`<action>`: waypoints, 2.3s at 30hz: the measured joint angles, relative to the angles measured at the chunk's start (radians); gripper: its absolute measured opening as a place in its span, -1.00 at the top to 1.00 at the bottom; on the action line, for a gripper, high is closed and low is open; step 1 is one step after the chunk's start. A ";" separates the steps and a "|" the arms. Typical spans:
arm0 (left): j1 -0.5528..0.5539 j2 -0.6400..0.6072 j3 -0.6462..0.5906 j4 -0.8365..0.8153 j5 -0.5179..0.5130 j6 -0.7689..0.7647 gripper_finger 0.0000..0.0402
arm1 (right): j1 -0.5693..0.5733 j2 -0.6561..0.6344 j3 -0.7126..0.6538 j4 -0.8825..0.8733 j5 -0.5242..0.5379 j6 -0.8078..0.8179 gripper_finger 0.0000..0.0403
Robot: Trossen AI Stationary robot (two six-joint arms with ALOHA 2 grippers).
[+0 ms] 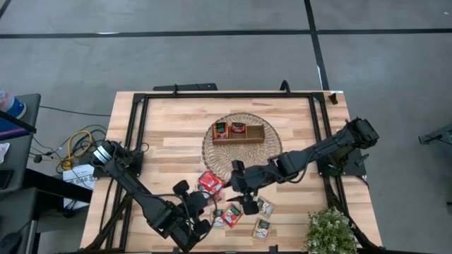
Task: Pick & Place Tea
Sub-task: Put the red tea bag into the middle section of the wooden organizer
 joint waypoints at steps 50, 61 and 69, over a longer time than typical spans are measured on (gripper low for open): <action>-0.035 -0.021 0.130 0.048 -0.215 0.416 0.19 | -0.038 -0.028 -0.001 -0.184 0.145 -0.025 1.00; -0.055 -0.235 -0.027 -0.276 -0.405 -0.065 0.13 | -0.178 -0.124 0.000 -0.324 0.296 -0.057 1.00; -0.055 -0.415 -0.290 -0.123 -0.420 -0.047 0.17 | -0.418 -0.133 -0.057 -0.271 0.173 -0.111 1.00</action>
